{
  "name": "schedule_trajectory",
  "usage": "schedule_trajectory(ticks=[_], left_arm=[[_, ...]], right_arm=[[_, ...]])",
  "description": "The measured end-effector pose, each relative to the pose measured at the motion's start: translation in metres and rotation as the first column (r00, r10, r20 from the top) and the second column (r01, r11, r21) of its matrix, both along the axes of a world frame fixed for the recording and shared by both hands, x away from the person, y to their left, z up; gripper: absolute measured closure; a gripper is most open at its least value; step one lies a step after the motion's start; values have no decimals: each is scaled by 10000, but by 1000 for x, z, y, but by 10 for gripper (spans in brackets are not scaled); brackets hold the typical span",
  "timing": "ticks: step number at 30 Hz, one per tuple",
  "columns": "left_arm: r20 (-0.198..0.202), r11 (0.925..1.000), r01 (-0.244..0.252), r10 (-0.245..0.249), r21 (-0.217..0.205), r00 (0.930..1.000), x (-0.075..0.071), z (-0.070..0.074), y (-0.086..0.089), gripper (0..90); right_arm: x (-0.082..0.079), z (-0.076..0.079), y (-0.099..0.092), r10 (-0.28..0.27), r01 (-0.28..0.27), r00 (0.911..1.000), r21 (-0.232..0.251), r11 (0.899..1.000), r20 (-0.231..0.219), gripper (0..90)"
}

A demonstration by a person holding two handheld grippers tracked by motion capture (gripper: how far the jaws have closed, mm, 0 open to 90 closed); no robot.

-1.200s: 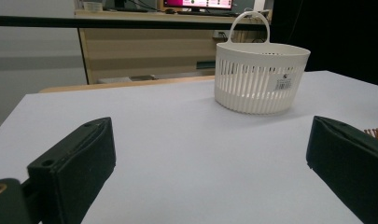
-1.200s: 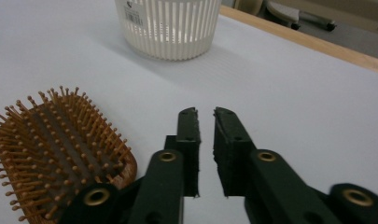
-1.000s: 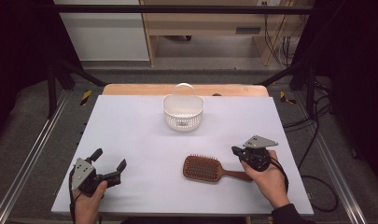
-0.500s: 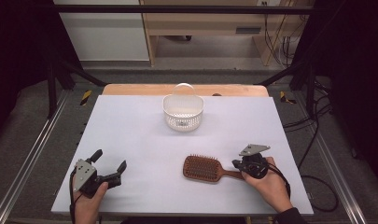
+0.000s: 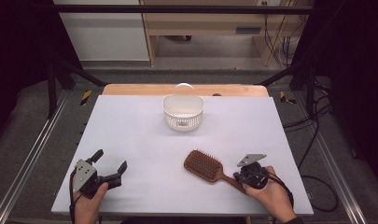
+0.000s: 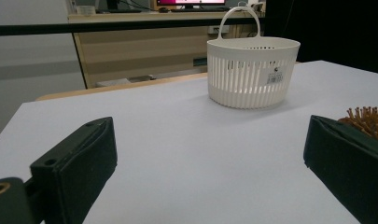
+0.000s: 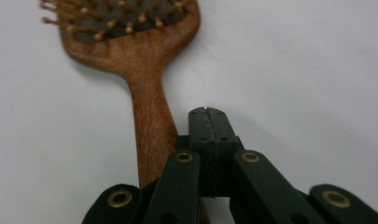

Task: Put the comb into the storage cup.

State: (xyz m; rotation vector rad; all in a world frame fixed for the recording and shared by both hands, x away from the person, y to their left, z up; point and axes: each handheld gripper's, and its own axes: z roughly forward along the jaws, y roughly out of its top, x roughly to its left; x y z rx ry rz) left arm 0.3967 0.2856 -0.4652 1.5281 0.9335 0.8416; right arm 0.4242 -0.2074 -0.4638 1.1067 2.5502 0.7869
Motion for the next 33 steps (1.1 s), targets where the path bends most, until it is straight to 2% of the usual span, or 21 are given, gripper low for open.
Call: schedule_trajectory(ticks=[2, 9, 14, 18, 23, 26, 27, 29, 30, 31, 33], left_arm=[[5, 10000, -27, 27, 25, 10000, -1, 0, 0, 27], [76, 10000, -19, 18, 64, 10000, -1, 1, 1, 27], [77, 10000, -81, 81, 26, 9999, -1, 1, 3, 27], [84, 10000, -96, 96, -5, 9999, -2, 2, 4, 28], [109, 10000, -22, 21, 59, 9999, -1, 2, 3, 27], [90, 10000, -31, 30, 60, 10000, -1, 2, 2, 27], [98, 10000, -40, 40, 59, 9999, -1, 2, 2, 27], [93, 9999, -33, 32, 100, 10000, -1, 1, 2, 27], [92, 9999, -34, 33, 103, 10000, -1, 1, 2, 27], [92, 9999, -34, 33, 103, 10000, -1, 1, 2, 27], [96, 10000, -25, 25, 84, 10000, -1, 2, 2, 27]], right_arm=[[-7, 0, 4, 180, -179, 9998, 55, 9998, -107, 900], [-18, 2, 16, 393, -392, 9991, 75, 9992, -126, 900], [-21, 2, 20, 365, -365, 9992, 5, 9993, -185, 900], [-21, 8, 21, 119, -121, 9999, 292, 9995, 77, 900], [-24, 16, 24, 166, -180, 9994, 454, 9988, 307, 892], [-25, 20, 30, 199, -225, 9992, 736, 9970, 349, 831], [-26, 22, 35, 293, -321, 9988, 721, 9969, 393, 744], [-27, 23, 37, 352, -383, 9984, 716, 9967, 441, 709], [-27, 24, 41, 444, -474, 9980, 679, 9966, 452, 600], [-27, 24, 41, 444, -474, 9980, 679, 9966, 452, 600], [-26, 23, 45, 397, -423, 9983, 624, 9972, 421, 490]])
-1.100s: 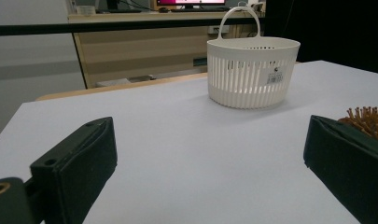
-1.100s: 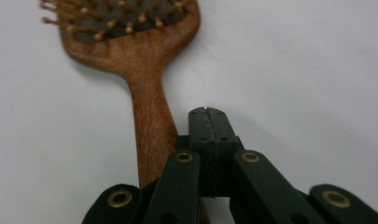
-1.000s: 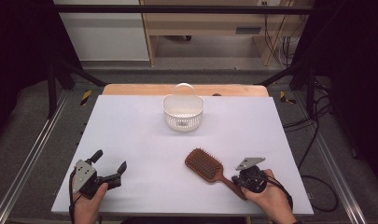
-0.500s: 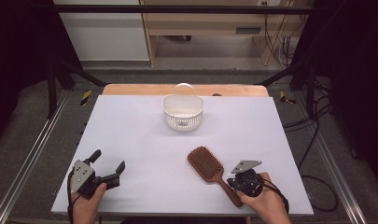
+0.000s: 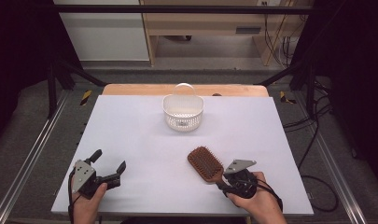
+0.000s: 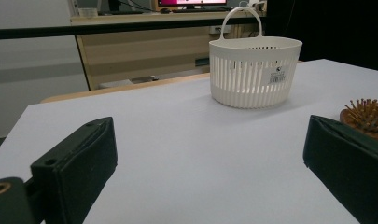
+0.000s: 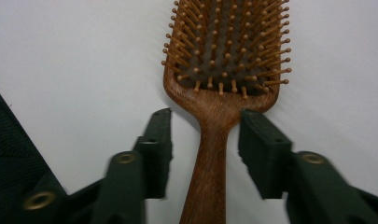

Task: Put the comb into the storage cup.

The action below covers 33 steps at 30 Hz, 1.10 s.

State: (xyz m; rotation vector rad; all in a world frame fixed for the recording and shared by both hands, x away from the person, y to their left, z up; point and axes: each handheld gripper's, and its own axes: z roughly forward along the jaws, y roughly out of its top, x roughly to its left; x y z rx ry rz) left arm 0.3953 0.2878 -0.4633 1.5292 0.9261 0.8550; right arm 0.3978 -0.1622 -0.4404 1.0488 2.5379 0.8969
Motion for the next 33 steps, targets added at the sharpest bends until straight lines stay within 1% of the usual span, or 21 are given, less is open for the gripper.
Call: schedule_trajectory(ticks=[3, 4, 6, 7, 8, 9, 10, 12, 13, 15, 18, 21, 22, 24, 28, 29, 30, 31, 32, 33], left_arm=[[-26, 10000, 52, -52, 32, 10000, 1, 0, 0, 27], [-34, 10000, 58, -58, 38, 10000, 1, -1, 0, 27], [-29, 10000, 55, -55, 26, 10000, 1, -1, 0, 27], [-34, 10000, 61, -61, 20, 10000, 1, -1, 0, 27], [-49, 10000, 61, -61, 28, 10000, 1, -1, 0, 27], [-56, 10000, 52, -52, 37, 10000, 1, -1, 0, 27], [-40, 10000, 42, -42, 17, 10000, 1, -1, 0, 27], [-22, 10000, 44, -44, 10, 10000, 1, 0, 0, 27], [-32, 10000, 46, -46, 28, 10000, 1, -1, 0, 27], [-23, 10000, 51, -51, 18, 10000, 0, 0, 0, 27], [-21, 10000, 65, -65, 18, 10000, 1, 0, 0, 27], [-33, 9999, 95, -94, 67, 9999, 1, 0, -1, 27], [-31, 9999, 93, -93, 74, 10000, 1, 0, -1, 27], [-46, 9999, 98, -97, 100, 9999, 1, -1, -1, 27], [-14, 10000, 48, -48, 54, 10000, 1, 0, 0, 27], [-22, 10000, 42, -42, 49, 10000, 1, -1, 0, 27], [-30, 10000, 44, -44, 49, 10000, 1, -1, 0, 27], [-22, 10000, 45, -44, 45, 10000, 1, -1, 0, 27], [-12, 10000, 62, -62, 41, 10000, 0, 0, 0, 27], [-4, 10000, 72, -72, 49, 10000, 0, 0, 0, 27]], right_arm=[[1, -1, 5, 79, -80, 9998, -87, 9999, -162, 395], [2, -1, 7, 171, -175, 9997, -209, 9996, -165, 373], [3, -2, 10, 52, -56, 9999, -313, 9995, -119, 254], [5, -2, 12, -34, 30, 9999, -343, 9994, -125, 228], [7, -2, 13, -180, 170, 9996, -392, 9991, -239, 166], [7, -2, 13, -180, 170, 9996, -392, 9991, -239, 166], [9, -5, 13, -237, 218, 9988, -451, 9987, -425, 108], [10, -6, 14, -272, 245, 9984, -544, 9982, -494, 98], [12, -8, 14, -391, 356, 9979, -664, 9972, -517, 64], [13, -9, 15, -525, 478, 9965, -718, 9963, -654, 75], [14, -11, 15, -514, 439, 9945, -829, 9956, -910, 73], [15, -12, 15, -490, 396, 9934, -915, 9950, -1033, 87], [16, -13, 15, -506, 392, 9919, -986, 9944, -1163, 97], [16, -14, 16, -557, 429, 9906, -1028, 9938, -1247, 106], [18, -15, 17, -542, 362, 9856, -1129, 9929, -1604, 175], [20, -15, 17, -497, 307, 9854, -1170, 9927, -1627, 206], [21, -14, 18, -595, 393, 9840, -1212, 9919, -1680, 242], [21, -14, 18, -595, 393, 9840, -1212, 9919, -1680, 242], [22, -14, 17, -602, 398, 9839, -1223, 9917, -1684, 262], [23, -13, 17, -613, 394, 9825, -1251, 9914, -1759, 303]])
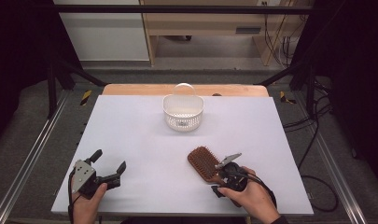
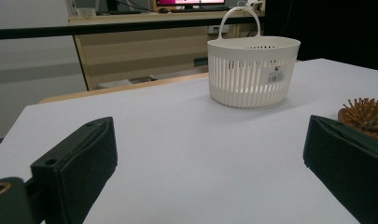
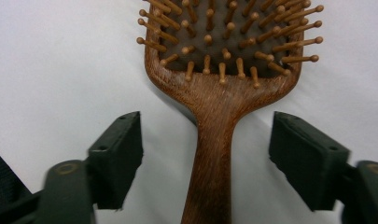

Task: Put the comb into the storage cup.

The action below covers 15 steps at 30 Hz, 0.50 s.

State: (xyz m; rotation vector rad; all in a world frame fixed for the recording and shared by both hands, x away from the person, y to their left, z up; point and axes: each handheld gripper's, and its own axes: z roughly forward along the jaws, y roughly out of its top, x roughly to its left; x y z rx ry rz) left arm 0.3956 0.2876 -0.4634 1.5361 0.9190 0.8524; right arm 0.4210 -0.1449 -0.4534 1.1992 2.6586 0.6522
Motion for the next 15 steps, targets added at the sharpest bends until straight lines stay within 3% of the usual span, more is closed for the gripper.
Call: schedule_trajectory(ticks=[10, 15], left_arm=[[-4, 10000, -51, 51, -3, 10000, 1, 0, 1, 28], [52, 10000, 12, -12, 39, 10000, 0, 1, 0, 28]], right_arm=[[4, -2, -1, -103, 99, 9995, -149, 9998, -287, 458], [4, -2, 0, -53, 48, 9998, -255, 9997, -216, 516]])
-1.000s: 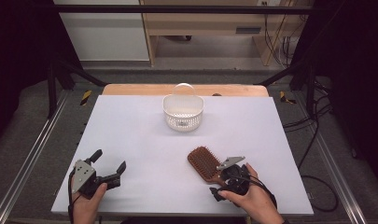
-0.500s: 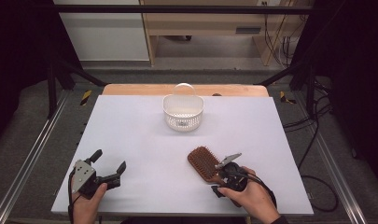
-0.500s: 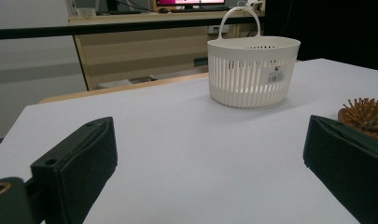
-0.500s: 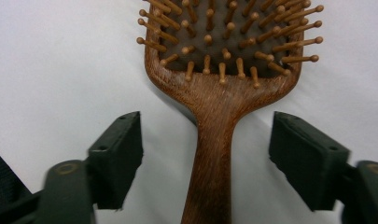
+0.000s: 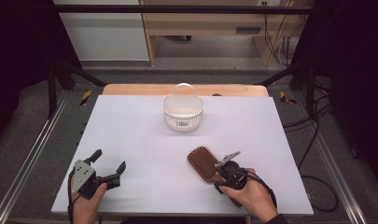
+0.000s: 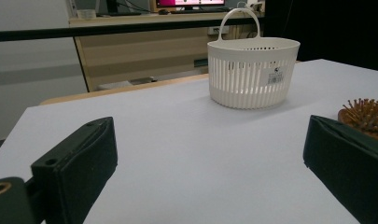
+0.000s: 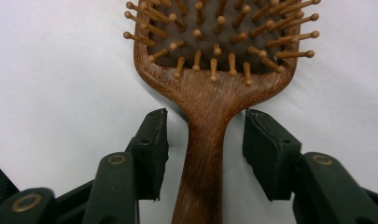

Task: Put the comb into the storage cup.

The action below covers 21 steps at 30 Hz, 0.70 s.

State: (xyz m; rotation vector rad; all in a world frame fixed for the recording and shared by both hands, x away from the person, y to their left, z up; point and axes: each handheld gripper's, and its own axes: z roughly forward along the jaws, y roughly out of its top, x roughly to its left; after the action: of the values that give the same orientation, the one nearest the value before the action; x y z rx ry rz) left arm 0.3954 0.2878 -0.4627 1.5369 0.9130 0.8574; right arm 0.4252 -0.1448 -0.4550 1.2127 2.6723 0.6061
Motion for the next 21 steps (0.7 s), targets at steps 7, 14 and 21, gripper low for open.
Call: schedule_trajectory(ticks=[7, 14, 21], left_arm=[[-29, 10000, 4, -4, 12, 10000, 0, 0, 0, 28], [-20, 10000, 15, -15, -29, 10000, 0, 0, 0, 28], [-11, 10000, 88, -88, 44, 10000, 1, 0, -2, 29]], right_arm=[[2, 0, 0, 27, -28, 10000, -249, 9997, -20, 600], [7, 2, 3, 254, -266, 9995, -646, 9976, -192, 668], [14, 4, 6, 371, -432, 9973, -976, 9943, -635, 705]])
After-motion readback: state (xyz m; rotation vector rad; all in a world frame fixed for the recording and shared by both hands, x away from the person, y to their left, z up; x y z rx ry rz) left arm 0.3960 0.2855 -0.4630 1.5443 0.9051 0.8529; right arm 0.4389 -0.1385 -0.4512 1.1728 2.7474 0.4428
